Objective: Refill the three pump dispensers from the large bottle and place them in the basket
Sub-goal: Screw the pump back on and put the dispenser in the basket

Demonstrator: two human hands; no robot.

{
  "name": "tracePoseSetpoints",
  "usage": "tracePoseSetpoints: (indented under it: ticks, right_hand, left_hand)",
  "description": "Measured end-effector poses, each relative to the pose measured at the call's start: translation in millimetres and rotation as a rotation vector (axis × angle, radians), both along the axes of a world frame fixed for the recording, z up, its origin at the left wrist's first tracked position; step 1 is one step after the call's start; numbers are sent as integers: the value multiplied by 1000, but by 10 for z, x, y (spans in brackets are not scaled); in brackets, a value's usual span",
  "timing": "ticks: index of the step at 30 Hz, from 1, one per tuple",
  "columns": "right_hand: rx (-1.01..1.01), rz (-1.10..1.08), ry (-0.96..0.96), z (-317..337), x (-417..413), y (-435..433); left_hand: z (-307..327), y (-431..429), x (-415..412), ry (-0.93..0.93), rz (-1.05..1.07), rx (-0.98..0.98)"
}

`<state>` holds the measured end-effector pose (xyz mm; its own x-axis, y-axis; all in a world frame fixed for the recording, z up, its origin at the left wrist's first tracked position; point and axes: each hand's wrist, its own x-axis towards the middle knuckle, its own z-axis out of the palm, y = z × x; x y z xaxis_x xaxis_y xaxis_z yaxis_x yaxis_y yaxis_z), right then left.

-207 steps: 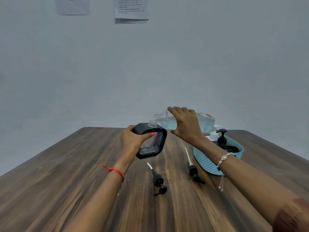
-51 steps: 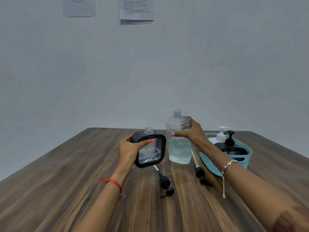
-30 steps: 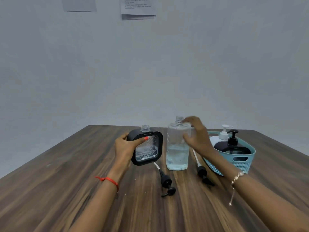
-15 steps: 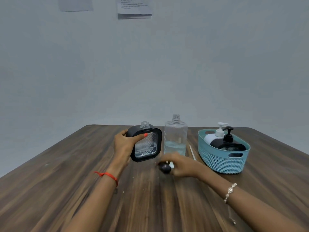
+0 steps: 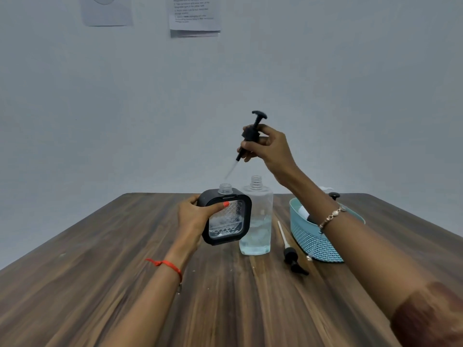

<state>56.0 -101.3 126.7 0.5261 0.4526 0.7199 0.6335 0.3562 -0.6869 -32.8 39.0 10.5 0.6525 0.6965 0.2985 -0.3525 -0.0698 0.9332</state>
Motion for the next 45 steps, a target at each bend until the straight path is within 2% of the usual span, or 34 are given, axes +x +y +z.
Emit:
tracePoseSetpoints:
  ticks: [8, 12, 14, 19, 22, 26, 31, 37, 41, 45]
  right_hand:
    - [-222, -68, -104, -146, -58, 104]
    - [-454, -222, -235, -283, -128, 142]
    - [-515, -253, -238, -353, -136, 138]
    - [-406, -59, -17, -414, -150, 76]
    - [-278, -138, 0, -473, -166, 86]
    - [-84, -235, 141, -517, -163, 80]
    - [-183, -136, 199, -502, -161, 81]
    - [-80, -250, 210, -461, -171, 34]
    - [-271, -48, 176, -438, -164, -11]
    - [-309, -111, 101, -477, -152, -12]
  left_hand:
    - [65, -40, -45, -25, -25, 8]
    - [114, -61, -78, -51, -40, 22]
    - [125, -53, -75, -58, -39, 14]
    - [125, -52, -82, -48, -54, -7]
    - [126, -73, -83, -50, -49, -18]
    - [126, -86, -93, -61, -55, -68]
    - [151, -132, -74, -59, -67, -58]
    - [175, -148, -84, -61, -80, -63]
    - [166, -188, -90, -50, -94, -41]
    - [159, -208, -80, -38, -94, -23]
